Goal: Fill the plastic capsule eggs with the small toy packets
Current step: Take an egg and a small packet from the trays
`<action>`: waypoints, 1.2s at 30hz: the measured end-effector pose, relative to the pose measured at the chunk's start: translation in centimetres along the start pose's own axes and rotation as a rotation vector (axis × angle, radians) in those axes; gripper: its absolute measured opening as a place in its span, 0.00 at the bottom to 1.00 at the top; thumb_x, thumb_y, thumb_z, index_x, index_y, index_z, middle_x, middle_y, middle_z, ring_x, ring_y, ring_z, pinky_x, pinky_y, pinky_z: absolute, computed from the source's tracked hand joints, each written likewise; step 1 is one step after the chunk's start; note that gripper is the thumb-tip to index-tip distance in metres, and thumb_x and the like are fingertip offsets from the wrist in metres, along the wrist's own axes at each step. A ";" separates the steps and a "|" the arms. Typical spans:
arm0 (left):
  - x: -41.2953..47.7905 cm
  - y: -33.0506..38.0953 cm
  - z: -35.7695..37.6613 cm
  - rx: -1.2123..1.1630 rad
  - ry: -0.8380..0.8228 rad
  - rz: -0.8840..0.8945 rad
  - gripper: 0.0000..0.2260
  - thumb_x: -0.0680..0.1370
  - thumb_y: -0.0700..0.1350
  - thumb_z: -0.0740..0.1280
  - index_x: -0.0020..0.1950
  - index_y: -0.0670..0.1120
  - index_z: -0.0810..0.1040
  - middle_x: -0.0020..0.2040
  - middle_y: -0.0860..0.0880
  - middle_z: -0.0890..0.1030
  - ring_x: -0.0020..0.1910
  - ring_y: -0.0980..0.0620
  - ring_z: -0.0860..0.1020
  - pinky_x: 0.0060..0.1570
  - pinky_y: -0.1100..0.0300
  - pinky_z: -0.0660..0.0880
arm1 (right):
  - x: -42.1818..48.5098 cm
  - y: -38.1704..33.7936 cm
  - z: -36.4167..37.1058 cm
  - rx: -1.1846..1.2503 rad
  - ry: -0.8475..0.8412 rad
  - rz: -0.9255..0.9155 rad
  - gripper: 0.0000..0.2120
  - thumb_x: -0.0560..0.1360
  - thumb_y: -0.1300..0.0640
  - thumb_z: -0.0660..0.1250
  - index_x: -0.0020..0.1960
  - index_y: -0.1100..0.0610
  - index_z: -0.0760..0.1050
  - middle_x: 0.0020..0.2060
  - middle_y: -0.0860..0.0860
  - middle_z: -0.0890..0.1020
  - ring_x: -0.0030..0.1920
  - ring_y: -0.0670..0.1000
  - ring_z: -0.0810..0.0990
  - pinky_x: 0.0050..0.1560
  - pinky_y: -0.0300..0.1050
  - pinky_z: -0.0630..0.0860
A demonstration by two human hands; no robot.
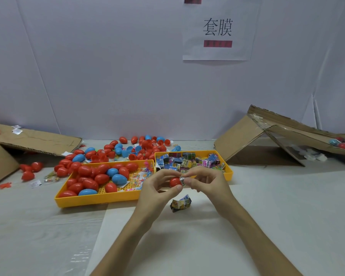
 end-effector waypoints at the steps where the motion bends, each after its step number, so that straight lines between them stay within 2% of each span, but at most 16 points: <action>1: 0.0 0.0 0.0 0.004 0.000 0.001 0.13 0.74 0.42 0.77 0.49 0.61 0.83 0.49 0.55 0.86 0.50 0.56 0.84 0.45 0.64 0.80 | 0.0 0.0 0.0 0.000 0.002 -0.002 0.04 0.68 0.52 0.77 0.43 0.48 0.86 0.42 0.48 0.85 0.37 0.44 0.79 0.36 0.35 0.74; 6: 0.0 0.1 0.0 0.021 -0.001 0.012 0.12 0.74 0.42 0.77 0.49 0.60 0.84 0.48 0.55 0.86 0.49 0.55 0.84 0.43 0.64 0.80 | 0.1 0.1 -0.1 -0.020 0.001 -0.015 0.04 0.67 0.52 0.77 0.42 0.46 0.86 0.44 0.46 0.84 0.37 0.44 0.80 0.37 0.34 0.75; 10: 0.1 0.0 -0.1 0.037 0.014 0.012 0.13 0.73 0.43 0.78 0.48 0.62 0.83 0.48 0.57 0.85 0.49 0.57 0.84 0.44 0.64 0.80 | 0.1 0.3 -0.1 -0.013 0.003 -0.018 0.05 0.67 0.54 0.78 0.42 0.49 0.86 0.44 0.47 0.84 0.37 0.44 0.80 0.38 0.36 0.76; 13: 0.1 0.0 -0.2 0.049 0.027 0.018 0.14 0.73 0.43 0.78 0.49 0.63 0.83 0.49 0.58 0.85 0.48 0.57 0.84 0.44 0.64 0.81 | 0.2 0.6 -0.1 -0.016 0.007 -0.003 0.06 0.68 0.59 0.78 0.44 0.54 0.86 0.44 0.46 0.84 0.36 0.44 0.80 0.40 0.37 0.77; 16: 0.0 0.2 -0.1 0.054 0.017 0.026 0.12 0.73 0.43 0.78 0.48 0.60 0.83 0.48 0.58 0.85 0.47 0.56 0.84 0.44 0.63 0.81 | 0.2 0.7 -0.2 -0.029 0.008 -0.001 0.06 0.69 0.63 0.78 0.44 0.54 0.86 0.45 0.46 0.84 0.37 0.46 0.80 0.41 0.38 0.78; 19: 0.0 0.0 0.0 0.014 0.017 -0.003 0.10 0.72 0.41 0.78 0.49 0.55 0.84 0.47 0.56 0.86 0.45 0.53 0.85 0.42 0.65 0.80 | 0.2 0.6 -0.1 -0.064 0.016 0.001 0.10 0.70 0.60 0.79 0.48 0.49 0.85 0.48 0.47 0.84 0.37 0.48 0.81 0.43 0.44 0.81; 21: 0.0 -0.4 -0.1 -0.017 0.036 -0.054 0.10 0.72 0.41 0.78 0.51 0.51 0.84 0.47 0.55 0.86 0.46 0.53 0.86 0.41 0.66 0.80 | 0.1 0.7 -0.3 -0.127 0.075 -0.007 0.15 0.69 0.54 0.80 0.54 0.46 0.83 0.48 0.46 0.83 0.38 0.49 0.82 0.43 0.48 0.82; 22: 0.0 -0.6 -0.3 -0.048 0.051 -0.085 0.10 0.72 0.41 0.78 0.52 0.48 0.84 0.47 0.54 0.86 0.46 0.51 0.86 0.41 0.65 0.80 | 0.1 0.5 -0.5 -0.167 0.126 -0.029 0.17 0.68 0.51 0.80 0.54 0.44 0.81 0.47 0.44 0.82 0.38 0.50 0.81 0.41 0.48 0.81; 24: 0.0 -1.1 -0.7 -0.178 0.099 -0.141 0.12 0.71 0.41 0.78 0.53 0.43 0.83 0.47 0.48 0.86 0.47 0.46 0.86 0.42 0.62 0.81 | -0.3 -0.1 -0.8 -0.217 0.234 -0.124 0.15 0.68 0.48 0.80 0.51 0.44 0.78 0.43 0.42 0.80 0.36 0.47 0.78 0.36 0.42 0.77; 27: -0.1 -1.4 -1.2 -0.330 0.147 -0.199 0.16 0.68 0.46 0.77 0.53 0.42 0.83 0.48 0.45 0.86 0.48 0.44 0.86 0.42 0.60 0.81 | -1.1 -1.4 -0.2 -0.328 0.293 -0.326 0.12 0.69 0.49 0.76 0.46 0.47 0.75 0.41 0.42 0.78 0.35 0.47 0.78 0.34 0.36 0.73; 30: -0.1 -1.7 -1.2 -0.350 0.147 -0.228 0.18 0.66 0.49 0.77 0.53 0.44 0.83 0.48 0.46 0.87 0.50 0.47 0.85 0.44 0.59 0.80 | -1.7 -2.0 1.3 -0.429 0.262 -0.460 0.15 0.70 0.54 0.78 0.50 0.47 0.75 0.44 0.41 0.77 0.38 0.46 0.80 0.38 0.32 0.74; 32: -0.1 -1.7 -1.1 -0.423 0.150 -0.238 0.19 0.66 0.47 0.77 0.54 0.41 0.82 0.49 0.43 0.86 0.50 0.47 0.85 0.45 0.59 0.81 | -1.9 -2.1 2.1 -0.468 0.234 -0.510 0.16 0.70 0.56 0.79 0.53 0.49 0.75 0.47 0.42 0.77 0.42 0.44 0.81 0.43 0.31 0.74; 36: -0.3 -1.8 -0.6 -0.564 0.142 -0.255 0.18 0.66 0.41 0.76 0.54 0.38 0.81 0.46 0.42 0.85 0.49 0.46 0.86 0.44 0.61 0.82 | -2.3 -2.2 2.6 -0.553 0.245 -0.576 0.16 0.70 0.59 0.78 0.56 0.57 0.78 0.51 0.46 0.78 0.52 0.43 0.79 0.50 0.36 0.78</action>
Point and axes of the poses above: each hand's wrist, its own x-axis towards the middle knuckle, its own z-axis out of the palm, y = z × x, the point moved 8 cm from there along x, towards the middle knuckle
